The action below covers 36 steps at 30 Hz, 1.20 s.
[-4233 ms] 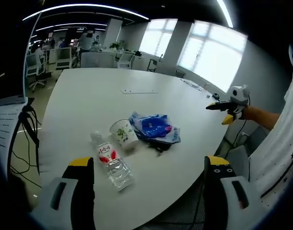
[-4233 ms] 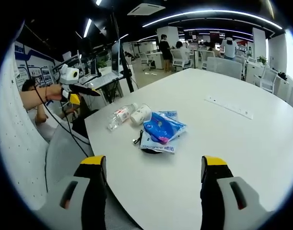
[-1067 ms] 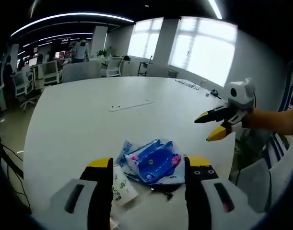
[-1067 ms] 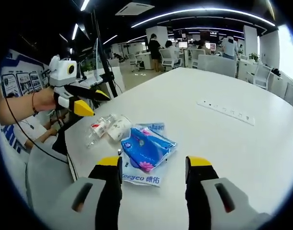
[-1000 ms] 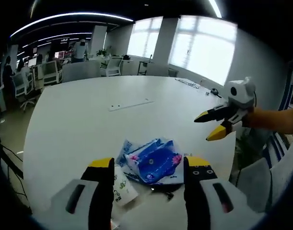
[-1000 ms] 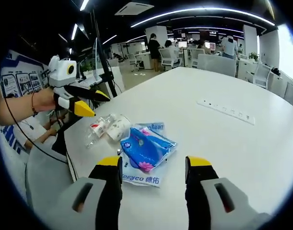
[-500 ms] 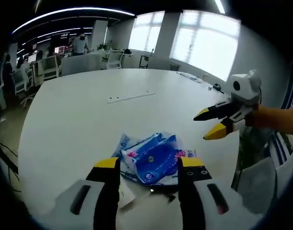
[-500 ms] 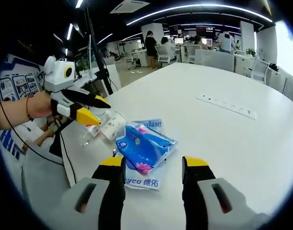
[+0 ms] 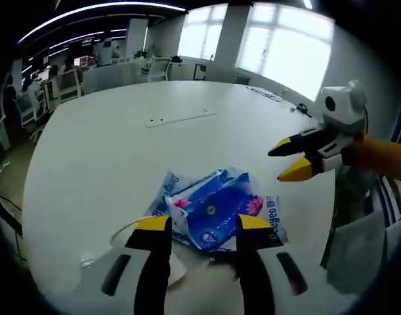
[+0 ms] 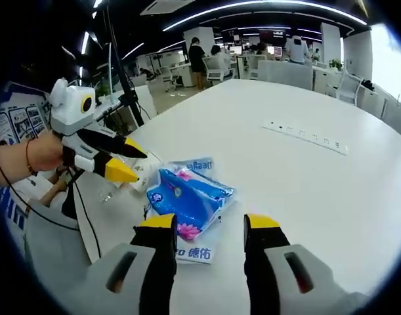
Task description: Arrange the tabletop items into an orderly group along one side of the table until the central work area is clear of visible clutter.
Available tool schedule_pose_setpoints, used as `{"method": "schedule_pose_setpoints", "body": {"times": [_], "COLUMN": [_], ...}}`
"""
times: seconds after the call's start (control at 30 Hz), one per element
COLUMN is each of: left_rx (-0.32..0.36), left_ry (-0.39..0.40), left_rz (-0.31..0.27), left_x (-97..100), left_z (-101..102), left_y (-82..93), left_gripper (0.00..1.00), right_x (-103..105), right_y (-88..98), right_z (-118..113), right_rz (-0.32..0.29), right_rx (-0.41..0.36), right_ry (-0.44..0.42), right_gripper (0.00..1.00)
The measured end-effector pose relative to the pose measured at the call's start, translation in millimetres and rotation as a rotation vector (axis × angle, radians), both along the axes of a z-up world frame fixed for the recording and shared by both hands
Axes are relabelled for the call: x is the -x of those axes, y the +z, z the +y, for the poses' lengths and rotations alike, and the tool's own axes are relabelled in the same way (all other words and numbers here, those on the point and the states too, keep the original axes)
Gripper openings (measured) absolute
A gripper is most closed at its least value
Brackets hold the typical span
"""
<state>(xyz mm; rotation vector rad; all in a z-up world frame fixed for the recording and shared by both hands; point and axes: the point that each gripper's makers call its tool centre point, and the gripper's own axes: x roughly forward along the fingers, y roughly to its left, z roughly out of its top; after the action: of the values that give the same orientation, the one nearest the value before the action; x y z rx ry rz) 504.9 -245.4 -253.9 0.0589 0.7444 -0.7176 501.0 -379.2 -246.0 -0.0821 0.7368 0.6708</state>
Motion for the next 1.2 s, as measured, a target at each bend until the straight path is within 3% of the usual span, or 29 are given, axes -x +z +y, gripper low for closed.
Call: {"method": "schedule_pose_setpoints", "body": {"times": [0.8, 1.2], "left_rx": [-0.093, -0.121], "left_ry": [0.045, 0.054], "left_rz": [0.137, 0.172], "left_x": [-6.0, -5.7], "left_z": [-4, -2], "left_y": [-36.5, -48.0], "left_gripper": [0.23, 0.16], "right_x": [-7, -8], "right_y": [-37.9, -55.7], "right_z": [13, 17], "right_rz": [0.094, 0.152], "right_rx": [0.026, 0.042], "right_ry": [-0.04, -0.064], "right_gripper": [0.3, 0.17]}}
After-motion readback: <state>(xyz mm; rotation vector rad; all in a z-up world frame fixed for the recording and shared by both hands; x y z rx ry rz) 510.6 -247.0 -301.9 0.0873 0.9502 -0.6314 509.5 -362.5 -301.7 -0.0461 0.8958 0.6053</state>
